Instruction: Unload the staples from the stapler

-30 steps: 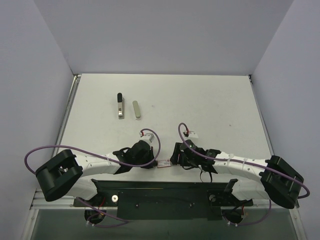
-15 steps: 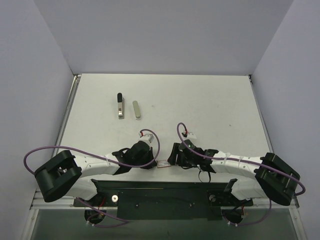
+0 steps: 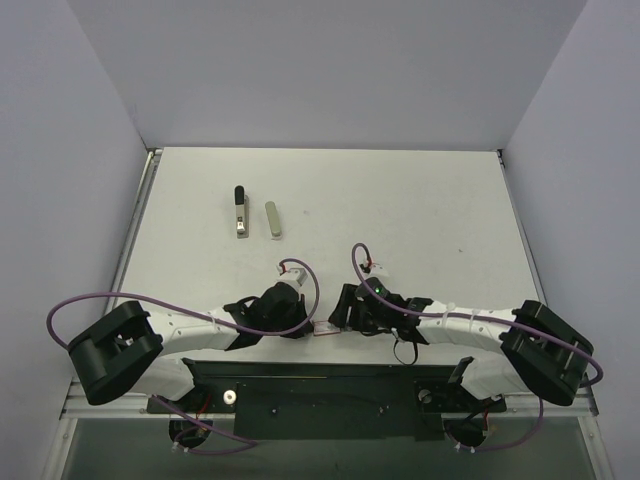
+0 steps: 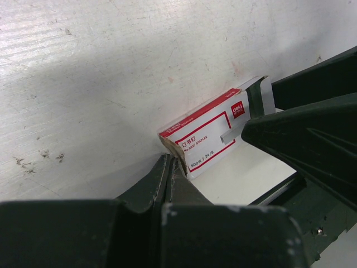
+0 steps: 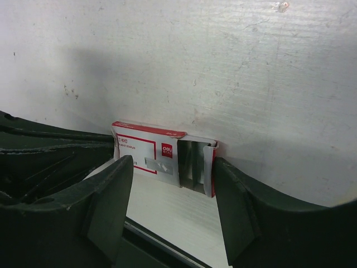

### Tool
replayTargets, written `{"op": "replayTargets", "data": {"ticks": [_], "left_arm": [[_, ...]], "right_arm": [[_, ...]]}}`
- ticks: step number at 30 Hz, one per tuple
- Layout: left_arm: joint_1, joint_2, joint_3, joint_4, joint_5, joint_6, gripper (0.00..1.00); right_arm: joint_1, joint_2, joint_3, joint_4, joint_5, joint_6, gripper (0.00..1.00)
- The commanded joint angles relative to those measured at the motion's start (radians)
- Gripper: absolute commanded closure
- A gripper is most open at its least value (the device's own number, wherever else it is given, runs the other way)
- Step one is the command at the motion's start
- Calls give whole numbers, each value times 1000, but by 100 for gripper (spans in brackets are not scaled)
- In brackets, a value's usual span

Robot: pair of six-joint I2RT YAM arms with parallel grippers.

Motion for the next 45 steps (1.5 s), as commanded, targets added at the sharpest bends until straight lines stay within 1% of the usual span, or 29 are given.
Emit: {"op": "replayTargets", "data": {"ticks": [1,11,20,24,28,36,40,41,42,45], "left_arm": [[-6,30,-19,-64,-21,16,100],[-6,51,-20,-43,-15,14,100],[-6,53,-25,-40,-13,11,100],[-6,48,-24,-44,-15,11,100],[-6,34,-27,-50,-18,10,100],[-6,-9,-22,-79,-35,7,100],[-6,-39,-13,-107,-48,13,100],[-6,-52,-13,-107,-53,14,100],[-6,-56,-7,-146,-54,17,100],[-6,-96,4,-194,-70,20,100]], "right_arm": [[-7,23,-13,13,-41,19,45],[0,37,-19,44,-72,54,45],[17,107,-19,127,-85,94,45],[23,115,-7,131,-85,97,45],[23,89,-5,95,-66,83,45],[13,-14,1,-48,23,36,44],[10,-64,15,-137,95,10,35],[10,-78,18,-146,112,5,34],[10,-87,22,-168,122,-3,34],[7,-135,38,-221,170,-24,32]]}}
